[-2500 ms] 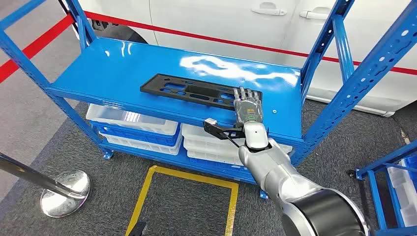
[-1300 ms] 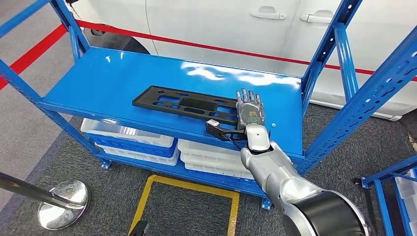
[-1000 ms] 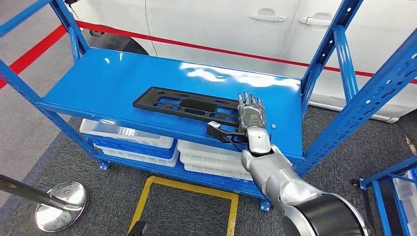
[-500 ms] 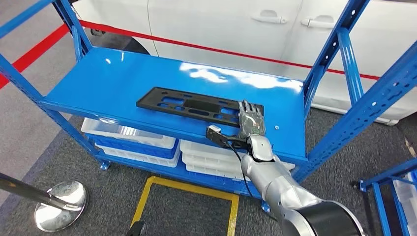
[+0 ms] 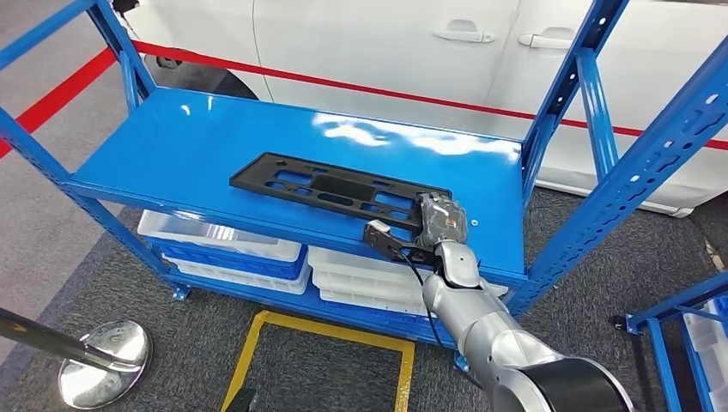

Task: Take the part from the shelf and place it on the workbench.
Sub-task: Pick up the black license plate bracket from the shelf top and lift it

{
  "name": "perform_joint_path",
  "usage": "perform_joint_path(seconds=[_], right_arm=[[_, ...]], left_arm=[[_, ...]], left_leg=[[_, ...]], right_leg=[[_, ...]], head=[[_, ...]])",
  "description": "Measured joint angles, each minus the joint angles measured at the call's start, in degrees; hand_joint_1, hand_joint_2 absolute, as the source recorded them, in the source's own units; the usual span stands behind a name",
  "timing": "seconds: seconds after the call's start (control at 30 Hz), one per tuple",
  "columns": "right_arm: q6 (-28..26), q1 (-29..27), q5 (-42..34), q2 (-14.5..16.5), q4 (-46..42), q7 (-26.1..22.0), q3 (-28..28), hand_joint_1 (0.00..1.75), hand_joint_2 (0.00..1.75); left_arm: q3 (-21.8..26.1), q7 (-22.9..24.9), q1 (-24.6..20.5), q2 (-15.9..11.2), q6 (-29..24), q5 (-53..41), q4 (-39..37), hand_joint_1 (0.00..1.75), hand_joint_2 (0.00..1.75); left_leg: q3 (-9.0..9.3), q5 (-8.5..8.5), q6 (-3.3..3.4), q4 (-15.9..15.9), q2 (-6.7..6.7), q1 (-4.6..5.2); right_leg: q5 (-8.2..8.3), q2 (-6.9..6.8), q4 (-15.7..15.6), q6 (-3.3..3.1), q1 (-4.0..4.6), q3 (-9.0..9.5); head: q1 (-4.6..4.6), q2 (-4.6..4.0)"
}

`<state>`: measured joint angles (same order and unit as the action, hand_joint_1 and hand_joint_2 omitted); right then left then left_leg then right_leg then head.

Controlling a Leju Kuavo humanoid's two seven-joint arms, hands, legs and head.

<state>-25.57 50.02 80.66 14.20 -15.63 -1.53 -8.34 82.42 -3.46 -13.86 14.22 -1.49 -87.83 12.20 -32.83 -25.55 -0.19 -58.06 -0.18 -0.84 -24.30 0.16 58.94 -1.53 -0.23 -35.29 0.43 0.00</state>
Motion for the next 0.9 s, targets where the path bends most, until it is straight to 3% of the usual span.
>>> perform_joint_path(seconds=[0.1, 0.13, 0.2, 0.27, 0.3, 0.33, 0.37, 0.4, 0.47, 0.5, 0.6, 0.67, 0.77, 0.8, 0.83, 0.9], right_arm=[[-0.2, 0.1, 0.8, -0.1, -0.2, 0.6, 0.1, 1.75, 1.75], [-0.2, 0.2, 1.0, -0.2, -0.2, 0.7, 0.1, 1.75, 1.75], [-0.3, 0.3, 1.2, -0.4, -0.4, 1.0, 0.2, 1.75, 1.75], [-0.3, 0.3, 1.4, -0.6, -0.4, 1.0, 0.2, 1.75, 1.75], [-0.2, 0.3, 1.6, -0.6, -0.4, 1.0, 0.2, 1.75, 1.75], [-0.2, 0.3, 1.8, -0.7, -0.4, 1.0, 0.2, 1.75, 1.75], [-0.2, 0.4, 1.9, -0.7, -0.4, 1.0, 0.2, 1.75, 1.75], [-0.2, 0.6, 2.0, -0.8, -0.4, 1.0, 0.2, 1.75, 1.75], [-0.2, 0.9, 2.1, -0.8, -0.4, 1.0, 0.2, 1.75, 1.75], [-0.2, 0.9, 2.1, -0.8, -0.4, 1.0, 0.2, 1.75, 1.75], [-0.2, 0.9, 2.3, -0.8, -0.5, 1.0, 0.2, 1.75, 1.75], [-0.2, 0.9, 2.5, -0.7, -0.5, 1.0, 0.2, 1.75, 1.75], [-0.2, 0.8, 2.9, -0.8, -0.5, 1.1, 0.2, 1.75, 1.75], [-0.3, 0.7, 3.0, -0.8, -0.5, 1.1, 0.2, 1.75, 1.75], [-0.3, 0.6, 3.1, -0.8, -0.5, 1.2, 0.2, 1.75, 1.75], [-0.3, 0.6, 3.2, -0.8, -0.5, 1.2, 0.3, 1.75, 1.75]], left_arm=[[0.0, 0.0, 0.0, 0.0, 0.0, 0.0, 0.0, 0.00, 0.00], [0.0, 0.0, 0.0, 0.0, 0.0, -0.1, 0.0, 0.00, 0.00], [0.0, 0.0, -0.1, 0.0, 0.0, -0.2, 0.0, 0.00, 0.00], [0.0, 0.0, 0.0, 0.0, 0.1, -0.2, 0.0, 0.00, 0.00], [0.0, 0.0, 0.0, 0.0, 0.1, -0.2, 0.0, 0.00, 0.00], [0.0, 0.0, 0.1, 0.0, 0.1, -0.2, 0.0, 0.00, 0.00], [0.0, 0.0, 0.1, 0.0, 0.1, -0.2, 0.0, 0.00, 0.00], [0.0, 0.0, 0.1, 0.0, 0.1, -0.2, 0.0, 0.00, 0.00], [0.0, 0.0, 0.0, 0.0, 0.1, -0.2, 0.0, 0.00, 0.00], [0.0, -0.1, 0.0, 0.0, 0.2, -0.2, 0.0, 0.00, 0.44], [0.0, -1.6, -0.1, 0.0, 0.5, -0.4, 0.0, 0.00, 1.75], [0.0, -2.9, -0.4, 0.0, 0.8, -0.5, 0.0, 0.00, 1.75], [-0.1, -3.9, -0.6, 0.0, 0.5, -0.8, 0.0, 0.00, 1.75], [-0.2, -4.1, -0.6, 0.0, 0.1, -1.1, 0.0, 0.00, 1.75], [-0.4, -4.2, -0.6, 0.0, -0.5, -1.3, 0.0, 0.00, 1.75], [-0.8, -4.1, -0.7, 0.0, -1.7, -1.5, 0.0, 0.00, 1.75]], left_leg=[[0.22, 0.20, 0.82, 0.6, 0.04, 0.00], [0.36, 0.41, 1.17, 0.9, 0.12, -0.15], [0.50, 0.71, 1.74, 1.2, 0.32, -0.38], [0.38, 0.72, 1.93, 1.2, 0.38, -0.35], [0.38, 0.69, 1.96, 1.1, 0.39, -0.33], [0.41, 0.66, 1.97, 1.1, 0.37, -0.33], [0.48, 0.60, 1.93, 1.0, 0.32, -0.33], [0.57, 0.51, 1.84, 0.9, 0.25, -0.33], [0.59, 0.27, 1.41, 0.7, 0.11, -0.16], [0.56, 0.18, 1.10, 0.6, 0.07, -0.10], [0.64, 0.06, 0.10, 0.6, 0.00, -0.22], [-0.23, -1.54, -0.44, -1.5, -0.03, -0.34], [-4.94, -6.73, -1.05, -11.7, 0.01, -0.48], [-6.24, -7.50, -1.21, -14.4, 0.01, -0.53], [-6.63, -7.16, -1.32, -15.2, 0.02, -0.58], [-4.03, -3.50, -1.39, -9.9, 0.05, -0.75]], right_leg=[[0.04, 0.09, -0.1, 0.97, 0.00, 0.06], [-0.62, 0.09, 0.7, 1.25, -0.02, -0.25], [-3.72, 0.06, 5.8, 1.68, -0.15, -2.49], [-7.06, 0.02, 13.3, 1.94, -0.21, -5.94], [-7.48, 0.01, 15.4, 2.00, -0.24, -6.92], [-6.84, 0.00, 15.5, 1.99, -0.26, -6.88], [-5.26, 0.00, 13.3, 1.90, -0.28, -5.69], [-3.23, 0.00, 9.3, 1.70, -0.30, -3.61], [-1.01, 0.02, 2.1, 1.18, -0.07, 0.01], [-0.78, 0.04, 0.3, 0.94, 0.11, 0.87], [-0.84, -0.02, -0.6, 0.20, 0.31, 1.29], [-0.48, -0.31, -1.1, -0.46, -0.08, 1.72], [-0.25, -0.72, -1.3, -0.86, -0.23, 1.63], [-0.25, -0.76, -1.2, -0.85, -0.23, 1.55], [-0.24, -0.75, -1.2, -0.83, -0.25, 1.50], [-0.33, -0.68, -0.9, -0.64, -0.35, 1.50]], head=[[0.01, 0.00], [0.04, 0.00], [0.08, 0.00], [0.08, 0.00], [0.09, 0.00], [0.09, 0.00], [0.09, 0.00], [0.09, 0.00], [0.08, 0.00], [0.07, 0.00], [0.08, 0.00], [0.00, 0.00], [-0.09, 0.00], [-0.08, 0.00], [-0.08, 0.00], [-0.08, 0.00]])
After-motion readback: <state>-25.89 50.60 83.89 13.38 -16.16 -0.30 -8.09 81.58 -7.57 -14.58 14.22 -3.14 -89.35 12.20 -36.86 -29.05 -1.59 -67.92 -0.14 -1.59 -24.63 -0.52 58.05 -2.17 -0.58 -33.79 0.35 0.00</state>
